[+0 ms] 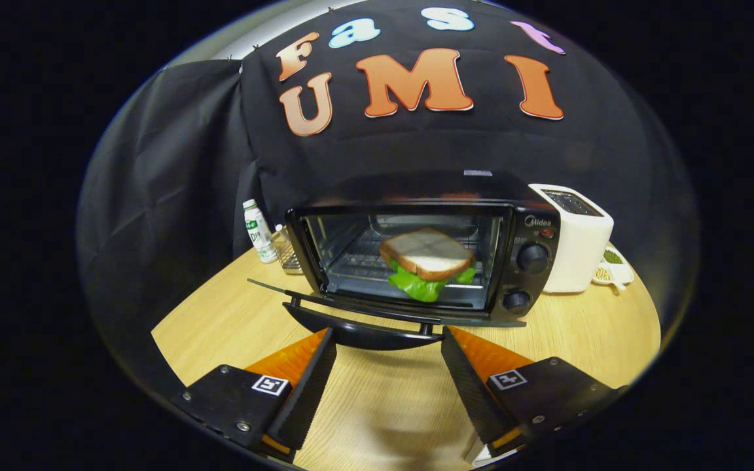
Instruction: Open the toaster oven, put the food inside, and close the toaster oven door.
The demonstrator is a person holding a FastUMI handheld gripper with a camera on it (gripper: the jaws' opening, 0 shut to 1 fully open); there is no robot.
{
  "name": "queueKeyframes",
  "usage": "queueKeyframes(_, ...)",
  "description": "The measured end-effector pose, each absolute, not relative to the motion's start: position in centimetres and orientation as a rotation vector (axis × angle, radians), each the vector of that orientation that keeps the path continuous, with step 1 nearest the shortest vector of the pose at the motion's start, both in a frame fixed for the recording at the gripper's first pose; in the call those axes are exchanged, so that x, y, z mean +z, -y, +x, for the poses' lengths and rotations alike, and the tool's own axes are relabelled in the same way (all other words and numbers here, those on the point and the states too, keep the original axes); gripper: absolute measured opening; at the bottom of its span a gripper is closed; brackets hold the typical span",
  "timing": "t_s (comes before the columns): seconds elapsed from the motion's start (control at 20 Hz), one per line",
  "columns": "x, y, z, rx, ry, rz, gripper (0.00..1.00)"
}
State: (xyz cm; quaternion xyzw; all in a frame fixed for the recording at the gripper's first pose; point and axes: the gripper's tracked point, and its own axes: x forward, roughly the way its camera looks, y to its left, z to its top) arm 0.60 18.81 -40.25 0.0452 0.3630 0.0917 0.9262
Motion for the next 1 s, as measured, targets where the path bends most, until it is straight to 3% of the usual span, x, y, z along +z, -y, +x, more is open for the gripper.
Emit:
queueKeyframes(0.6,-36.8,-15.9,9.3,0.103,-0.589,0.152,0.96)
queueKeyframes(1.0,-21.6,-14.6,6.5,0.137,-0.31,0.097,0.96)
